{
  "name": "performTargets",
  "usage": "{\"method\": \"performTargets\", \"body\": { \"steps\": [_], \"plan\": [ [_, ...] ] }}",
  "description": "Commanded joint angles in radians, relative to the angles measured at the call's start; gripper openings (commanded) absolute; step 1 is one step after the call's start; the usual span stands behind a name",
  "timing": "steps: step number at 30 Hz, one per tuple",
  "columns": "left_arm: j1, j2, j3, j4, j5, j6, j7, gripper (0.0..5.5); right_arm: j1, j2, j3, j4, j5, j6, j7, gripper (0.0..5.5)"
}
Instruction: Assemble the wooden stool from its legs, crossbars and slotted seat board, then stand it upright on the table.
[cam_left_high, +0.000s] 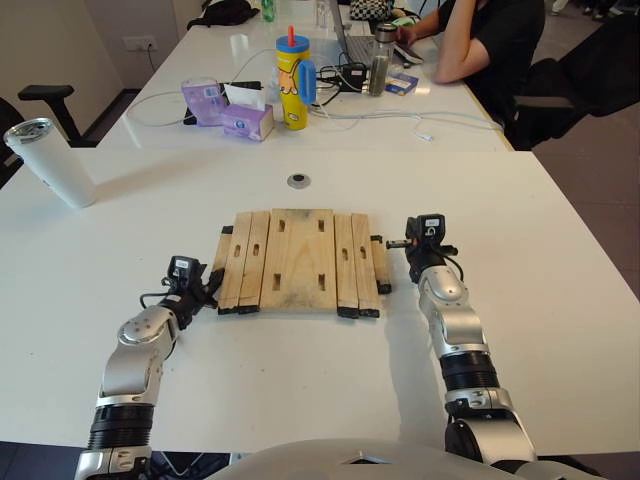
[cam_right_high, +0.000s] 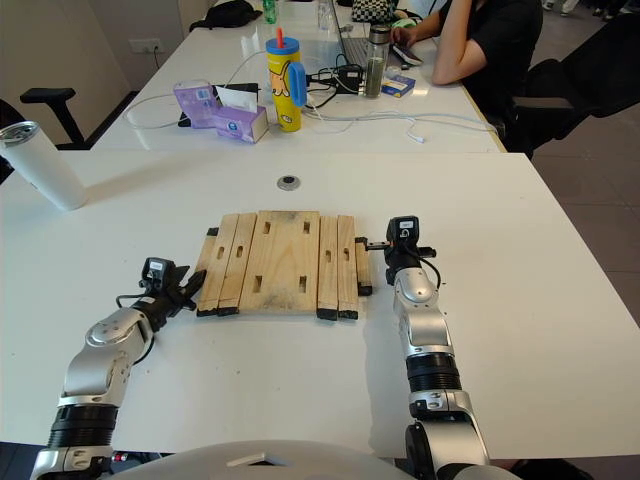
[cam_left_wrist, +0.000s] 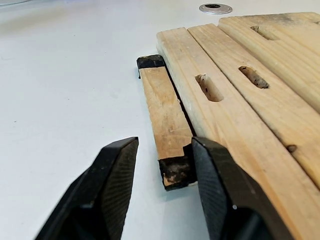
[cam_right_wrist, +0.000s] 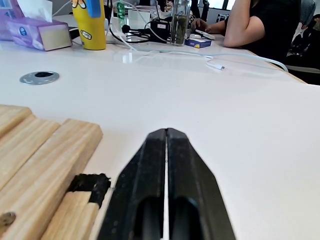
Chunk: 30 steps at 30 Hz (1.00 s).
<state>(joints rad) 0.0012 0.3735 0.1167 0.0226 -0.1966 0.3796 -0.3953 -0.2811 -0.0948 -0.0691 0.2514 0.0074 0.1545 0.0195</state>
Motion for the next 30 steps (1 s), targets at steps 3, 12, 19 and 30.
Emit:
{"method": "performTargets", "body": {
  "steps": [3, 12, 19, 30],
  "plan": [
    [0.0, 0.039, 0.0, 0.059, 0.031, 0.017, -0.004, 1.97, -0.009, 0.003, 0.001, 0.017, -0.004, -0.008, -0.011, 0.0],
    [-0.039, 0.071, 0.023, 0.061, 0.027, -0.001, -0.009, 1.97, -0.013, 0.003, -0.002, 0.026, -0.002, -0.019, -0.016, 0.0],
    [-0.053, 0.07, 0.017, 0.035, 0.025, 0.015, -0.013, 3.04, -0.013, 0.004, -0.001, 0.028, -0.002, -0.02, -0.019, 0.0],
    [-0.071, 0.057, 0.007, 0.101, 0.038, 0.005, -0.02, 3.01, -0.021, 0.003, 0.002, 0.037, -0.004, -0.023, -0.02, 0.0]
  ]
}}
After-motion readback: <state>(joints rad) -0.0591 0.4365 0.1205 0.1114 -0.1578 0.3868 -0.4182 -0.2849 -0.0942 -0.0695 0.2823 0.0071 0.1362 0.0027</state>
